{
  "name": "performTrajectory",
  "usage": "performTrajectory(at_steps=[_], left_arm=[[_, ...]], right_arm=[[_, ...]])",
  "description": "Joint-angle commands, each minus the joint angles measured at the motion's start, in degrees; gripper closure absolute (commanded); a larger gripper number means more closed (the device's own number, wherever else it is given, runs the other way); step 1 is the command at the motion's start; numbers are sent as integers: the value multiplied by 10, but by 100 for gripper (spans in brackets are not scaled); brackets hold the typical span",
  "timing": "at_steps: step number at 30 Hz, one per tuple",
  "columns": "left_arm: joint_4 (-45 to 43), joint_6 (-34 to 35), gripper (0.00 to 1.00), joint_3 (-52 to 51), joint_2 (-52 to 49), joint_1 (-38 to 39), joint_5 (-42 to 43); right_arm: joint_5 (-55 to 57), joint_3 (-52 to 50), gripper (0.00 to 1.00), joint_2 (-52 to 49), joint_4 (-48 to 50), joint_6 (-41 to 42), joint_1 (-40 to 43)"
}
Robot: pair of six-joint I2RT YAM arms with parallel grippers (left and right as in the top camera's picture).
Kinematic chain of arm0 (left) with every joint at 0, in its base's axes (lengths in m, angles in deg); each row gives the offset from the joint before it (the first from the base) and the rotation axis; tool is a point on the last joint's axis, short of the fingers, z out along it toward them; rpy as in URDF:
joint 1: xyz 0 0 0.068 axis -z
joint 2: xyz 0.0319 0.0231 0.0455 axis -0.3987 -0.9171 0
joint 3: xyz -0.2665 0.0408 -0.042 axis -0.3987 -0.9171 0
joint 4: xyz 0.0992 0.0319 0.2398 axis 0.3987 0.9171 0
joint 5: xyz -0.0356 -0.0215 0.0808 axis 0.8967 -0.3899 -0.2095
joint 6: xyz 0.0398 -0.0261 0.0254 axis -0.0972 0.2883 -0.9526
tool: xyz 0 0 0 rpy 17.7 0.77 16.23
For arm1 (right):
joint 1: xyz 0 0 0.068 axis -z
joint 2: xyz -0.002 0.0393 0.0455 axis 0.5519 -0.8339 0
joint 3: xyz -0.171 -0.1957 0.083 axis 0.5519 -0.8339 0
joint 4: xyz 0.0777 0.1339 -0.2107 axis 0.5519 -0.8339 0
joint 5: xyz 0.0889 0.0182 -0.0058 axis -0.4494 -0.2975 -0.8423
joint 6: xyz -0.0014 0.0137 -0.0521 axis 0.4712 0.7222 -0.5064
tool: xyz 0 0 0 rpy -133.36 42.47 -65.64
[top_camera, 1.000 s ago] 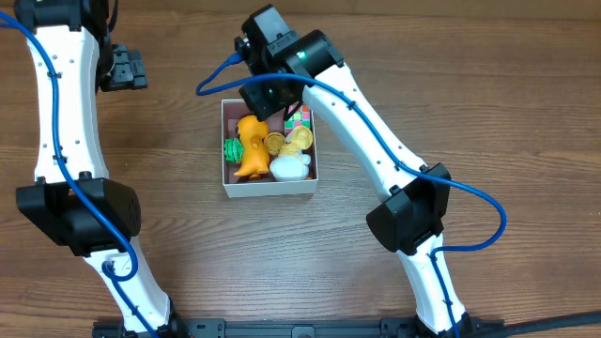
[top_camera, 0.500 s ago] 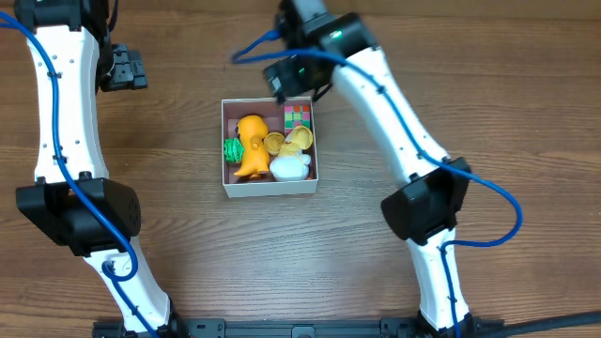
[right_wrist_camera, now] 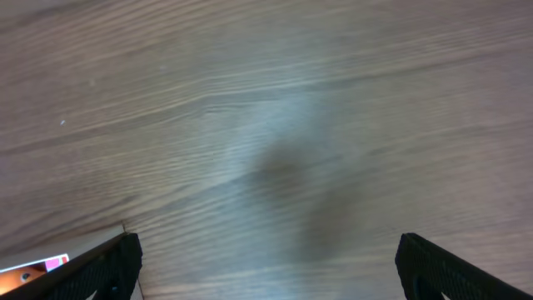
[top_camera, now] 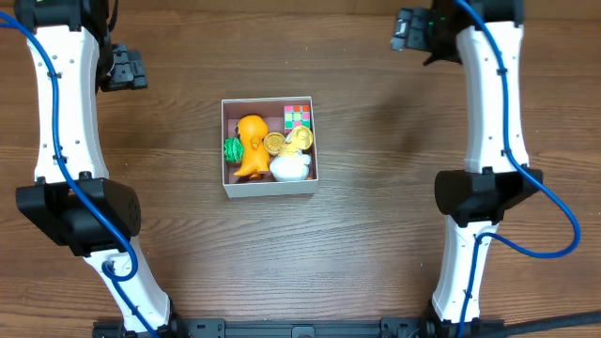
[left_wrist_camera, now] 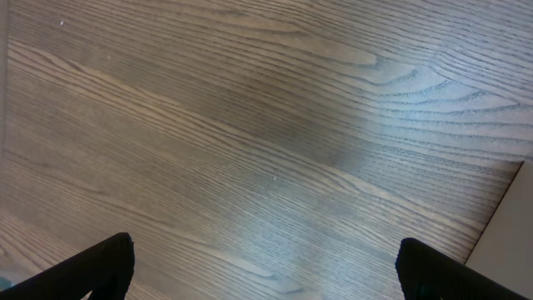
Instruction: Pack container
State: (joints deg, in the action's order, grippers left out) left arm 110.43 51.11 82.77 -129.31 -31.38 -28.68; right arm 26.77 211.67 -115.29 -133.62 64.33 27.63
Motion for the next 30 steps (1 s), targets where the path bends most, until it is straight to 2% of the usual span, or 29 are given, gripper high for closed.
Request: performTrajectory(at_steps=[1,8,12,18,23,30], left_arm=[[1,-11,0,11,-7,-1,2],[1,-11,0,11,-7,-1,2],[1,-11,0,11,-7,-1,2],[1,-11,0,11,-7,-1,2],[1,-11,0,11,-7,-1,2],[1,-11,0,11,-7,-1,2]], right_arm=[[30,48,0,15,-12,27,14],[37,44,0,98,-12,27,14],[37,6,0,164,-12,28,14],[38,-151,0,271,-12,32,14],[104,-300,0,341,-12,103,14],[110,-443,0,440,-11,121,7]])
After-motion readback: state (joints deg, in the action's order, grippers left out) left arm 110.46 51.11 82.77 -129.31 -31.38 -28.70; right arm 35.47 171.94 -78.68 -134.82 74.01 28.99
